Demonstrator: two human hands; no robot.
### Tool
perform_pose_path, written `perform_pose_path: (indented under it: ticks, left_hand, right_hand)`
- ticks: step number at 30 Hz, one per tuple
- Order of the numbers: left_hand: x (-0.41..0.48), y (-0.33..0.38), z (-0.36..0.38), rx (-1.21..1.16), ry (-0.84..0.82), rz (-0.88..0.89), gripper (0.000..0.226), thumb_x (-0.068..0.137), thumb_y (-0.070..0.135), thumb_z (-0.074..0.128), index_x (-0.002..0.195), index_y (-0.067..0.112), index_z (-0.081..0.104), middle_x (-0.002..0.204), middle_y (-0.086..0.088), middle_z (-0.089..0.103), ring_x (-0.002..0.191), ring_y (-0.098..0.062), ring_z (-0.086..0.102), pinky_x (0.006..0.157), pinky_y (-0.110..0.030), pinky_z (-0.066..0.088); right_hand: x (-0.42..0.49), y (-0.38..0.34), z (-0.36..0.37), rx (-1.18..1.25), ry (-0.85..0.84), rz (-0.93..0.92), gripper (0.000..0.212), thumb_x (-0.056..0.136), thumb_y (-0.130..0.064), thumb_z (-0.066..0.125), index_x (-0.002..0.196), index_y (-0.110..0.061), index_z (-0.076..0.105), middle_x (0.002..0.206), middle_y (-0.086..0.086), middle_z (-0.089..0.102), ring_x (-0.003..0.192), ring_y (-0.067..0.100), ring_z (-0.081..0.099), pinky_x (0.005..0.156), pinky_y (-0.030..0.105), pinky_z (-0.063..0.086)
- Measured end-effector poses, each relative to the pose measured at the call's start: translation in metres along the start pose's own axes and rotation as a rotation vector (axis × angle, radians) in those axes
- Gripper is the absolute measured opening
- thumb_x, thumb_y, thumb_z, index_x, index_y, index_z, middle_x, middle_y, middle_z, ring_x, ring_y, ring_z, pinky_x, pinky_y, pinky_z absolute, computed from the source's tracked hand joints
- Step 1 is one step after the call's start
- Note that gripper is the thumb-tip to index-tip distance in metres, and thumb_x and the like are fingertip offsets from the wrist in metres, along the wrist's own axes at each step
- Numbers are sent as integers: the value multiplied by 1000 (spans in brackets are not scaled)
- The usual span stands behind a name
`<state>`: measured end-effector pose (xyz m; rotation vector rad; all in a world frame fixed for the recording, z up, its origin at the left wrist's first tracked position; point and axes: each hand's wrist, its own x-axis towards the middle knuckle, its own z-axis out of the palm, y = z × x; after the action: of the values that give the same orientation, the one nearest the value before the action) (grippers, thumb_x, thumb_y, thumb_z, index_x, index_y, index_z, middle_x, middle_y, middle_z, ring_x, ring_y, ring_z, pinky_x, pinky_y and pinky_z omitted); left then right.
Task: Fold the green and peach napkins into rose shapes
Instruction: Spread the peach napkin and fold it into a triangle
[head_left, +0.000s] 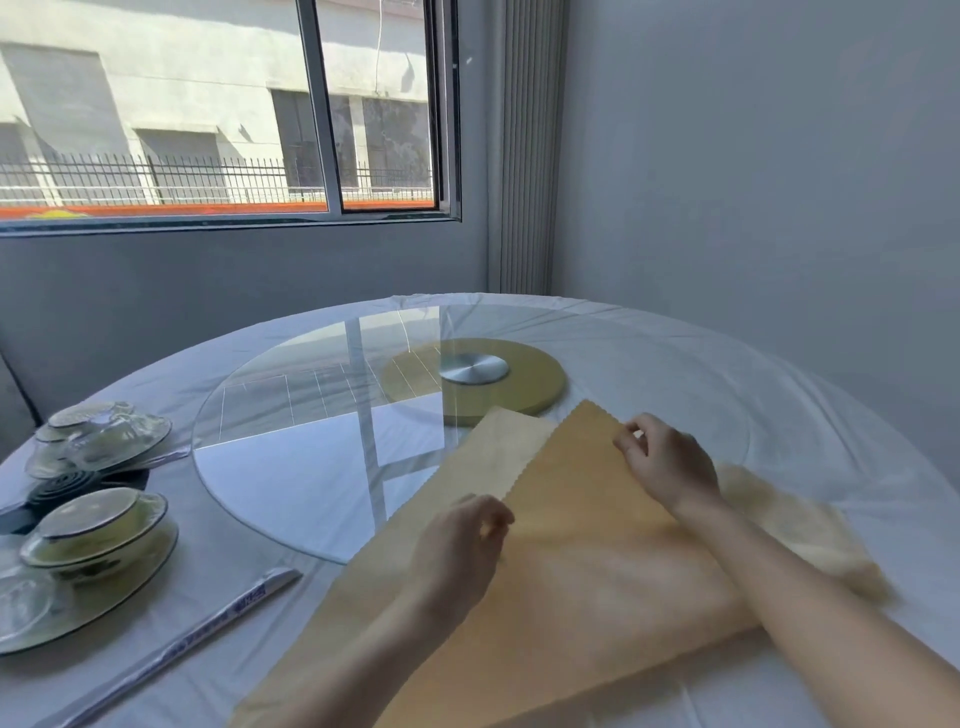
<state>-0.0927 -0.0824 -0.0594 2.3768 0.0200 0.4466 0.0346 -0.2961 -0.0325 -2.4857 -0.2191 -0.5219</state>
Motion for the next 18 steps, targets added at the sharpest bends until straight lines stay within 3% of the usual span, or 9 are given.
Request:
perform_pose_path:
  ticks: [4, 10, 14, 18]
  left_hand:
    - [39, -23, -1, -3, 11, -94, 16, 90, 23, 56, 103, 25, 66, 96, 16, 60, 97, -7, 58, 79, -17, 42]
    - [69, -50, -1, 109, -20, -147, 25, 88, 31, 57, 111, 22, 63, 113, 7, 62, 106, -11, 54, 80, -19, 36]
    - [72, -62, -3, 219, 0, -131, 28, 90, 29, 51, 114, 19, 61, 115, 4, 60, 113, -16, 47, 86, -23, 36]
    - [76, -71, 0, 341, -44, -107, 29, 92, 35, 46, 112, 17, 59, 118, 4, 55, 113, -18, 45, 89, -29, 37]
  right_hand:
    - [31, -9, 30, -53, -39, 10, 24, 93, -29, 51, 113, -17, 54, 104, 12, 68, 99, 34, 59, 83, 36, 41]
    - [63, -26, 58, -160, -55, -52, 23, 94, -29, 48, 112, -16, 53, 108, 14, 67, 99, 35, 58, 82, 35, 38]
    - [65, -37, 75, -237, -121, -62, 46, 91, -46, 48, 125, -16, 46, 123, 10, 57, 115, 29, 51, 93, 38, 35]
    - [42, -45, 91, -444, -361, -128, 62, 86, -69, 29, 134, -31, 42, 137, 5, 43, 126, 25, 40, 104, 40, 27]
